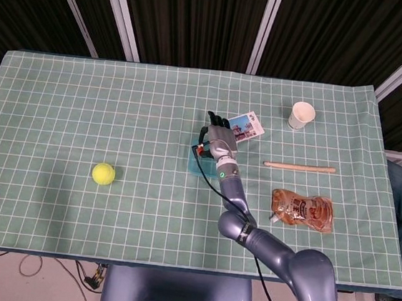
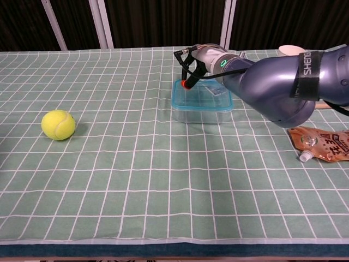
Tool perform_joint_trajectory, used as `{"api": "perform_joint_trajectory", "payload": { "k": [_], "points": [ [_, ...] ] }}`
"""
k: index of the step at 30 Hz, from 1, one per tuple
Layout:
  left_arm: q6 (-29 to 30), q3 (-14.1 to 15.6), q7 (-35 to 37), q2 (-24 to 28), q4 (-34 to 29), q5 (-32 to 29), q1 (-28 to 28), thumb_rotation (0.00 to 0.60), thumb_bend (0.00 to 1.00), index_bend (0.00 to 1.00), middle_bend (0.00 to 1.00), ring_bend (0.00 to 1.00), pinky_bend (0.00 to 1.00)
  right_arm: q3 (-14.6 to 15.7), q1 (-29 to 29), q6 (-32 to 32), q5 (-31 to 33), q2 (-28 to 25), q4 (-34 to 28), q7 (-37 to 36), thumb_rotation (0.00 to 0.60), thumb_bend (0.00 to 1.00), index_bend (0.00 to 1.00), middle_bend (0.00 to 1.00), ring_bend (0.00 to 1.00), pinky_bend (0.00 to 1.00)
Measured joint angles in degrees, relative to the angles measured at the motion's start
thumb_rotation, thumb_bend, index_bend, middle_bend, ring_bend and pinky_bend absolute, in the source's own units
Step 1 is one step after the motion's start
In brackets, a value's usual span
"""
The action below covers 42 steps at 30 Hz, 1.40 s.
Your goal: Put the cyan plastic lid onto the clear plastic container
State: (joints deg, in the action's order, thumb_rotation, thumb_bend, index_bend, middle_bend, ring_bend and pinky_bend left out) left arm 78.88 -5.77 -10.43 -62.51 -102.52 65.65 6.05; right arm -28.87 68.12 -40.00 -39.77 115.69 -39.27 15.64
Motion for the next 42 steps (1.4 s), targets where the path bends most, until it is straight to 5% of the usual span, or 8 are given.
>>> {"api": "perform_joint_trajectory", "payload": {
  "k": [42],
  "points": [
    [-0.19,0.01,0.32,0.29,-0.19,-0.35,-0.01,0.6,0.55,0.13,0.0,0.0,0.0,2.44,0.61,6.42,5.43,1.04,3.82,9.91,0.6,0.46,0.82,0.01,0.0,0.0]
  ]
}}
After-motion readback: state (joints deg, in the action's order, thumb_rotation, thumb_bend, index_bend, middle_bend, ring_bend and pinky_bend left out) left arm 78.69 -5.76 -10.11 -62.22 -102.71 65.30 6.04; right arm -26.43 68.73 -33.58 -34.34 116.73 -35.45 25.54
